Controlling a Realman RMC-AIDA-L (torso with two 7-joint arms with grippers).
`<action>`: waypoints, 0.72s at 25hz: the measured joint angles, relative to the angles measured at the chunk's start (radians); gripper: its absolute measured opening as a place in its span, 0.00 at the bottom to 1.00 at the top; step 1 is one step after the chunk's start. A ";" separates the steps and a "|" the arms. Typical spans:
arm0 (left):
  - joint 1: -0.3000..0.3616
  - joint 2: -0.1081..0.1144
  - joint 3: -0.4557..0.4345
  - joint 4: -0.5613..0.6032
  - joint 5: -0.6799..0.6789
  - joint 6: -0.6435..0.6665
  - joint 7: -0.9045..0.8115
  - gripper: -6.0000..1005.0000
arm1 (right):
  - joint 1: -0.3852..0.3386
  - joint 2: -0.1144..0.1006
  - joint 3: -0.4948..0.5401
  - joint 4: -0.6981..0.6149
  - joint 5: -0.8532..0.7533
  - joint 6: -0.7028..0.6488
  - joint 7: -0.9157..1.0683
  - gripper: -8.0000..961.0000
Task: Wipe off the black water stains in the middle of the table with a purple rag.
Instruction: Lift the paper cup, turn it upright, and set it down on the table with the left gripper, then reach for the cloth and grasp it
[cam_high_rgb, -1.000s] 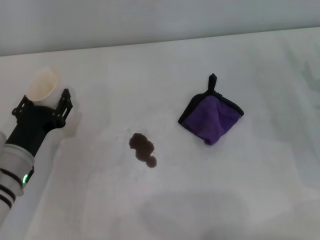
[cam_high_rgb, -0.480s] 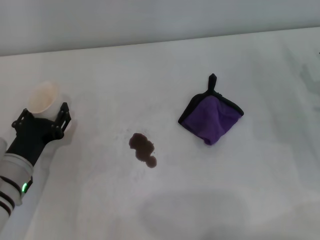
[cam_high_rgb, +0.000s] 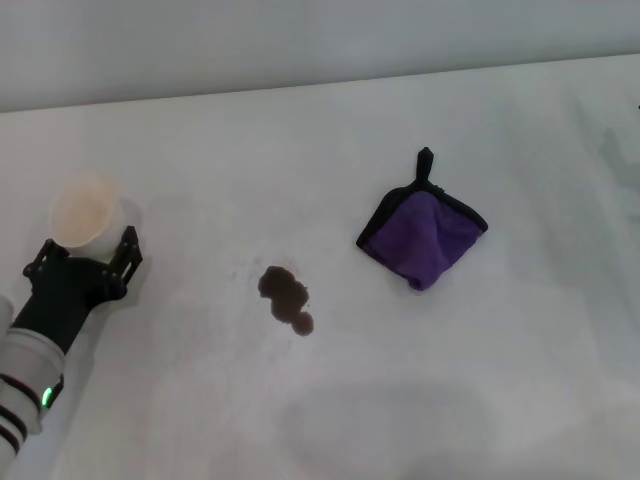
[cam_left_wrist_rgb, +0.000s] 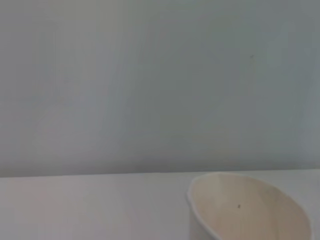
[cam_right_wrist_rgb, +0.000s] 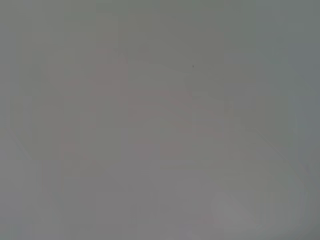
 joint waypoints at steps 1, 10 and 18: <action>0.007 0.001 0.000 0.006 0.001 0.007 -0.001 0.69 | 0.000 0.000 0.000 0.000 0.000 0.000 0.000 0.90; 0.061 0.002 -0.011 0.025 -0.009 0.054 -0.006 0.81 | 0.002 0.000 0.000 -0.004 -0.001 0.000 0.000 0.89; 0.115 0.003 -0.008 0.049 -0.009 0.091 -0.008 0.89 | 0.003 -0.001 0.003 -0.008 -0.001 0.000 0.000 0.89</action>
